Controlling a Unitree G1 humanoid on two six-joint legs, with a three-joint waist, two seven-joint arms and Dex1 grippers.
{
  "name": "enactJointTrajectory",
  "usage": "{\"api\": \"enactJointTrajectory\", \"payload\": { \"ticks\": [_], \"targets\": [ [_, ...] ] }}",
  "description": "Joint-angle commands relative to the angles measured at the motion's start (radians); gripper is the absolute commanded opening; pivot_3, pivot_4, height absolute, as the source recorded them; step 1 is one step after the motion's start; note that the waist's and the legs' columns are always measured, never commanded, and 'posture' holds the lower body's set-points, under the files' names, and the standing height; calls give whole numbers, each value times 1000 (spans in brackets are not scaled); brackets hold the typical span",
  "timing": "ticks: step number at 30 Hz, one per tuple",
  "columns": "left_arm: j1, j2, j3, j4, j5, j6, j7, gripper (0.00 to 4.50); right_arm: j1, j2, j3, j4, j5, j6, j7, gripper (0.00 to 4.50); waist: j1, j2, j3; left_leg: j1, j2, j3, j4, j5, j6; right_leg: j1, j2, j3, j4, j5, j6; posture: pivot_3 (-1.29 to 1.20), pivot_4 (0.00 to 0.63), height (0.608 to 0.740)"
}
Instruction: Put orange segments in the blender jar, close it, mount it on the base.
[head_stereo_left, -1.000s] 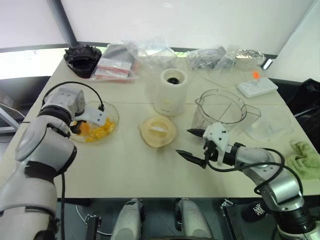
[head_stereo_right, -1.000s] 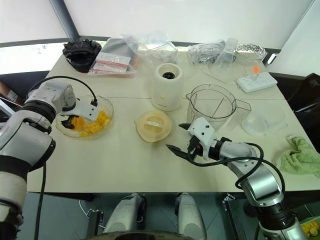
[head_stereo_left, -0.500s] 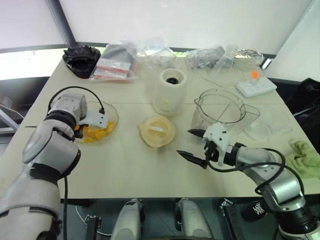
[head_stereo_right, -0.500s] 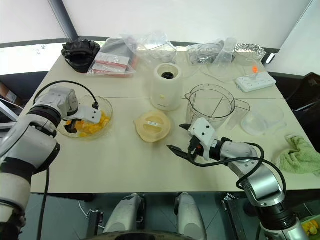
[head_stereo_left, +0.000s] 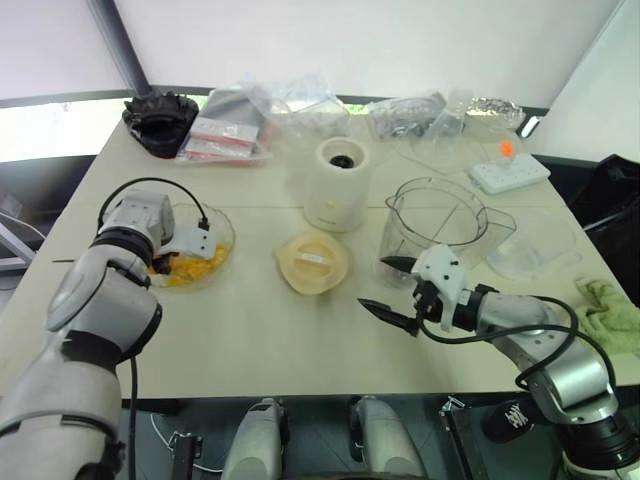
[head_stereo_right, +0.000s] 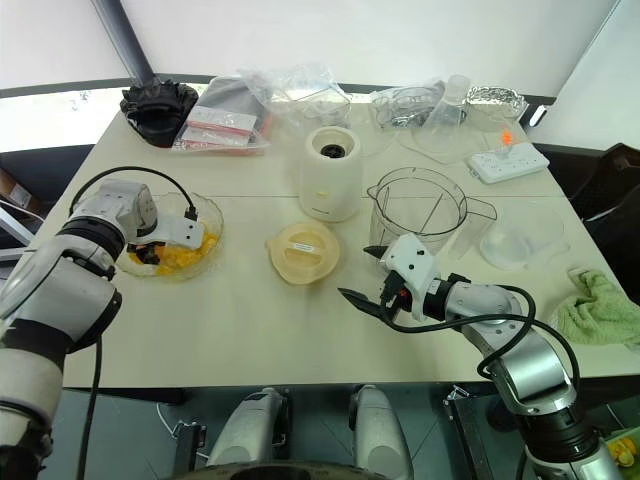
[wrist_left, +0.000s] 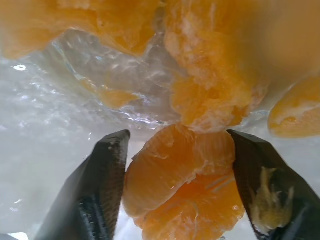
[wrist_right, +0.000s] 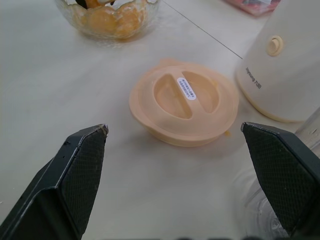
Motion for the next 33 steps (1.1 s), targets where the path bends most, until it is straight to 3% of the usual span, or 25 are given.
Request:
{"api": "enactJointTrajectory", "payload": {
  "ticks": [1, 16, 25, 27, 33],
  "targets": [
    [2, 24, 13, 8, -3, 12, -2, 3133, -13, -4, -14, -30, 7, -6, 5, 4500, 0, 0, 0, 0, 0, 0, 0, 0, 0, 0, 0, 0, 0, 0, 0, 0, 150, 740],
    [-17, 42, 169, -8, -128, 84, 189, 3133, -26, -5, -9, -11, -10, -22, 12, 4500, 7, 0, 0, 0, 0, 0, 0, 0, 0, 0, 0, 0, 0, 0, 0, 0, 150, 740],
    [-53, 0, 369, -37, -325, 270, 126, 3133, -42, -4, -2, 10, -17, -30, 33, 4500, 8, 0, 0, 0, 0, 0, 0, 0, 0, 0, 0, 0, 0, 2, 3, 0, 150, 740],
    [-53, 0, 372, -53, -330, 290, 95, 3133, -46, -3, 1, 12, -17, -29, 38, 4500, 7, 0, 0, 0, 0, 0, 0, 0, 0, 1, 0, 0, -1, 2, 3, 0, 150, 740],
    [-48, 56, 232, -87, -204, 92, 29, 3133, -72, 0, 11, 41, -27, -40, 54, 4500, -1, 0, 0, 0, 0, 0, 0, 0, 0, 0, 0, 0, 0, 1, 2, 0, 150, 740]
  ]
}}
